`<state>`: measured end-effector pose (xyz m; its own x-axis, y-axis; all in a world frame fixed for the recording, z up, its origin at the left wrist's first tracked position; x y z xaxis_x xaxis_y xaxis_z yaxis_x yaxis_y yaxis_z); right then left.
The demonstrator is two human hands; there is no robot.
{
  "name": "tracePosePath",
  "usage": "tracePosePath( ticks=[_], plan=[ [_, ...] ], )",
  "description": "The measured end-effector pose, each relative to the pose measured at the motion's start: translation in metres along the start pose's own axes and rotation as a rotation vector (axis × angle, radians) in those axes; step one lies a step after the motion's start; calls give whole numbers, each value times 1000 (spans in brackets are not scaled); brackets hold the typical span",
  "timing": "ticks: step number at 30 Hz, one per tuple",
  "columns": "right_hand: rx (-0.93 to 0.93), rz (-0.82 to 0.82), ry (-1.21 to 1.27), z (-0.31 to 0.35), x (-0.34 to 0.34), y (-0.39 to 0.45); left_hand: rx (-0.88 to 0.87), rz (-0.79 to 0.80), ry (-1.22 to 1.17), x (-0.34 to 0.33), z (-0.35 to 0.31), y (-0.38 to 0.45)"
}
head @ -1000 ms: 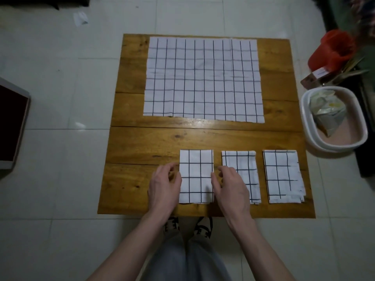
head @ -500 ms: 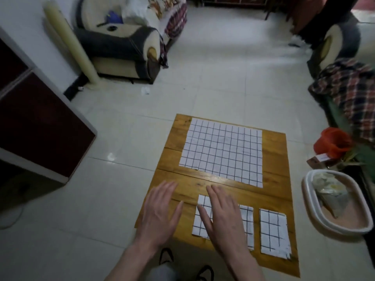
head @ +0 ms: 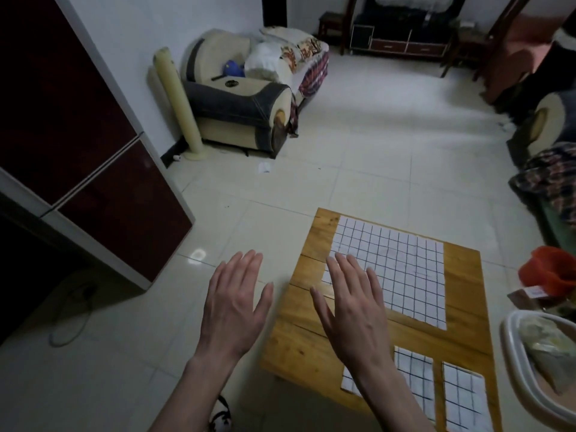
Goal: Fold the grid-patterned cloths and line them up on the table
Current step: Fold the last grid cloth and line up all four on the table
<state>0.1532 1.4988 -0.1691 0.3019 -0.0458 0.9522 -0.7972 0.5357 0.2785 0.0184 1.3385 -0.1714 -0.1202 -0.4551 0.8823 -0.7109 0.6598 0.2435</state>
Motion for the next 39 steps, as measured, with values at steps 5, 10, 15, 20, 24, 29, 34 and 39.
tracePosePath(
  ticks=[5,10,15,20,24,29,34,39],
  plan=[
    [-29,1,-38,63,-18,40,-60,18,-22,29,64,35],
    [-108,9,-67,127,-36,82,-156,56,-11,59,141,72],
    [-161,14,-30,179,-44,114,-200,50,9,90,203,106],
    [-161,-8,-53,209,-41,140,-169,13,-73,101,237,137],
    [-178,-34,-76,217,-45,161,-194,26,-115,97,247,162],
    [-216,-55,-72,215,-60,195,-233,31,-145,87,254,207],
    [-269,-49,-78,196,-85,240,-290,50,-156,69,252,272],
    [-369,-41,-53,172,-109,294,-344,148,-190,39,243,344]
  ],
)
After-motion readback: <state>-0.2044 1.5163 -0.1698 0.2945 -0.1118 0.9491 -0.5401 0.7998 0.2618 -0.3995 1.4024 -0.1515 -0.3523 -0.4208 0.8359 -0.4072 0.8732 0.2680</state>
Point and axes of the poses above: each hand's wrist, its own y-axis towards the middle knuckle, its own x-axis out of the back of the hand, z = x × y, the point moved 5 cm from there along y, towards the middle knuckle, and after that the axes turned 6 degrees about -y, right-handed, at the moved point
